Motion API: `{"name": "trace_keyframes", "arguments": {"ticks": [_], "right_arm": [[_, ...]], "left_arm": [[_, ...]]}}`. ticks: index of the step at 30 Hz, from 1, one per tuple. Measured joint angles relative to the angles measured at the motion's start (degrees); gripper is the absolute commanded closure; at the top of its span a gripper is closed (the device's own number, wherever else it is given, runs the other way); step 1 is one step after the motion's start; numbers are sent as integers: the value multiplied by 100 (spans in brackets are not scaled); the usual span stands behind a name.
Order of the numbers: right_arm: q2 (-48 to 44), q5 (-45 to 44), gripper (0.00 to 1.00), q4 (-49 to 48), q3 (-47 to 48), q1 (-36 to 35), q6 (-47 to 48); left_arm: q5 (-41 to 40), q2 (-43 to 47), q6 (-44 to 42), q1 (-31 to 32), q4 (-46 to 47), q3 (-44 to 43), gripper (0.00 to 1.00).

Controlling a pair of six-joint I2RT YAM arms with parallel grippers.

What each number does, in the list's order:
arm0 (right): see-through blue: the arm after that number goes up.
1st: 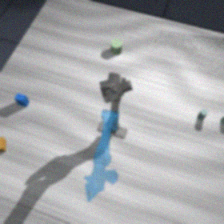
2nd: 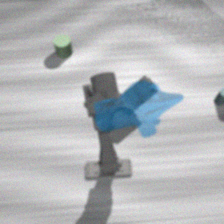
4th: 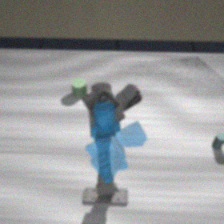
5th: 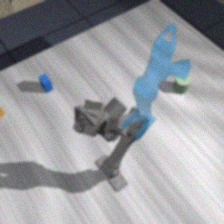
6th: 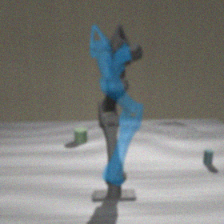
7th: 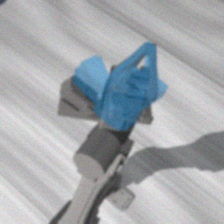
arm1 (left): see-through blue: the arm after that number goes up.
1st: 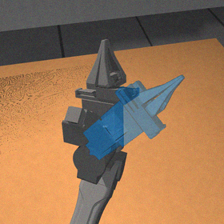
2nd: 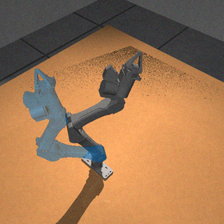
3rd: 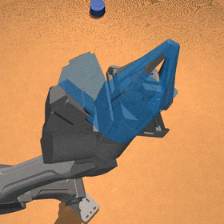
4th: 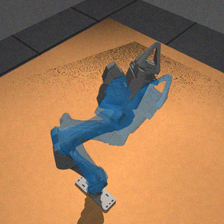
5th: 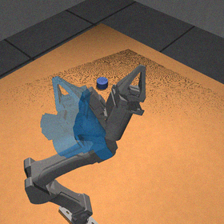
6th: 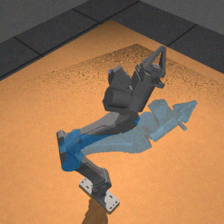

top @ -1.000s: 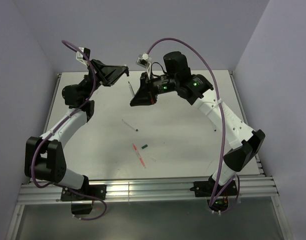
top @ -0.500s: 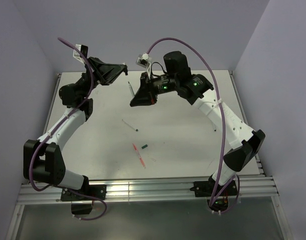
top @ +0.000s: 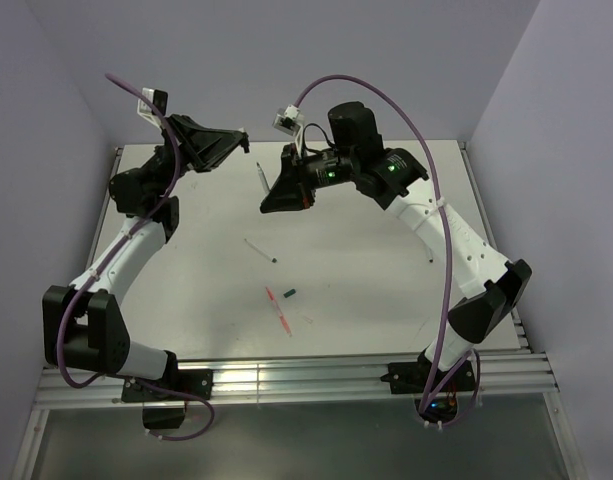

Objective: Insert the pens into the pen caps

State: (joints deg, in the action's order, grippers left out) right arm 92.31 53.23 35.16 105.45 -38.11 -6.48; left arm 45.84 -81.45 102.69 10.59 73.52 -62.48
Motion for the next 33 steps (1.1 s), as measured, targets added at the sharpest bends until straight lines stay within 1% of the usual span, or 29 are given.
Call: {"name": "trace_keyframes", "arguments": {"ticks": [7,18,33], "right_arm": [[0,4,100,0,0,-2,-37],[2,42,100,4,59,-2,-120],[4,44,100,7,61,-2,-120]], "left_arm": [[-2,0,-116,17,0,136,100],[39,-2,-254,280,24,144,100],[35,-2,-302,284,39,144,100]]}}
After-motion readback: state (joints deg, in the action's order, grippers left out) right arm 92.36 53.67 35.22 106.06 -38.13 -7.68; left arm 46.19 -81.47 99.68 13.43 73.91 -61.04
